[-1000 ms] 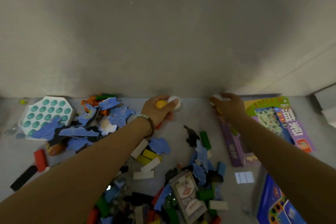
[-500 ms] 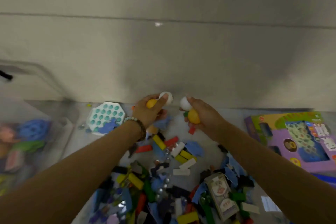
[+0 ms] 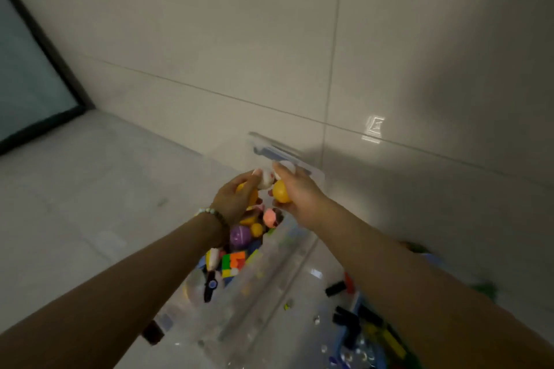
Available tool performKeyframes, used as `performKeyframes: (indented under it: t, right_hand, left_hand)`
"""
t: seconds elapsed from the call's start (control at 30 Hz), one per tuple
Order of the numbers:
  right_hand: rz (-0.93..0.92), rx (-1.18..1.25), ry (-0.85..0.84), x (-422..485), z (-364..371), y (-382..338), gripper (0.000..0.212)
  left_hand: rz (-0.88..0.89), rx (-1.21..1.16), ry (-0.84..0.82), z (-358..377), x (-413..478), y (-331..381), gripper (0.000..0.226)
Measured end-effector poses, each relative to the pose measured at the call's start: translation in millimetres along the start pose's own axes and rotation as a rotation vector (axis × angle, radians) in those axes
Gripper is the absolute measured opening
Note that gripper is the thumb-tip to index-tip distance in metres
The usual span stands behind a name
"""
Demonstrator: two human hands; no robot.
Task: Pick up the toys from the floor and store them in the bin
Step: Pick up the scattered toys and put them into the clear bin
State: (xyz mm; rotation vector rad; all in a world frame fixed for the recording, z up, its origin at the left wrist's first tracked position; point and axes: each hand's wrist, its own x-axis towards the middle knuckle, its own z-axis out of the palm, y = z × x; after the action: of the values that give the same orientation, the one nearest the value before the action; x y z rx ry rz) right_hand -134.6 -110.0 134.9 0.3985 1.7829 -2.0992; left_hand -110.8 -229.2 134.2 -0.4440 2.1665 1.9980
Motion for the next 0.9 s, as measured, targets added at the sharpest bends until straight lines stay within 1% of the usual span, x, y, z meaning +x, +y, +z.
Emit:
performKeyframes:
  t: [0.07,0.13,0.17,0.2,0.27,0.3,0.37,0.4,0.43,0.47,0.53,0.57,0.63,0.7,0.77,0.83,0.9]
  right_hand:
    - [0.097,0.035,-0.048,8,34,5,0.051]
    - [0.156,0.003,-0.094,13,52,13,0.047]
    - [0.155,-0.025,-0.105,14,53,17,0.045]
    - [0.137,-0.036,-0.088,16,50,20,0.042]
    - [0.106,-0.011,-0.056,20,34,24,0.036]
    - [0.084,-0.005,-0.047,20,20,23,0.034]
    - [0.031,-0.025,-0.031,19,-15,21,0.035]
    - [0.002,-0.040,-0.027,17,-37,20,0.031]
    - [-0.019,-0.057,-0.021,14,-60,20,0.027]
    - [-0.031,-0.080,-0.007,8,-83,21,0.028]
    - [-0.028,-0.147,0.037,-5,-131,30,0.041]
    - [-0.014,-0.228,0.057,-12,-154,38,0.046]
    - [0.036,-0.439,0.090,-24,-196,62,0.050]
    - [0.089,-0.557,0.100,-36,-231,91,0.056]
    - [0.156,-0.577,0.113,-49,-259,122,0.057]
    - [0.232,-0.565,0.119,-62,-282,153,0.056]
    - [0.264,-0.546,0.124,-72,-298,182,0.057]
  left_hand:
    - [-0.133,-0.055,0.022,-39,6,-6,0.030]
    - [-0.256,-0.093,-0.029,-67,9,-15,0.052]
    - [-0.286,-0.054,-0.065,-77,11,-20,0.060]
    - [-0.280,0.033,-0.082,-82,14,-25,0.064]
    - [-0.191,0.247,-0.045,-84,19,-34,0.066]
    - [-0.142,0.308,-0.017,-79,19,-36,0.068]
    - [-0.048,0.342,0.004,-59,20,-33,0.071]
    - [0.014,0.353,0.005,-45,20,-30,0.070]
    - [0.084,0.378,0.004,-29,20,-27,0.067]
    - [0.162,0.403,-0.002,-12,18,-25,0.063]
    - [0.311,0.408,-0.050,28,14,-23,0.047]
    - [0.358,0.397,-0.097,48,12,-26,0.040]
    - [0.384,0.411,-0.218,87,7,-41,0.031]
    - [0.316,0.499,-0.367,122,3,-70,0.033]
    - [0.188,0.652,-0.495,146,-1,-112,0.039]
    - [0.076,0.772,-0.553,160,-6,-156,0.043]
    - [0.012,0.867,-0.585,165,-12,-194,0.049]
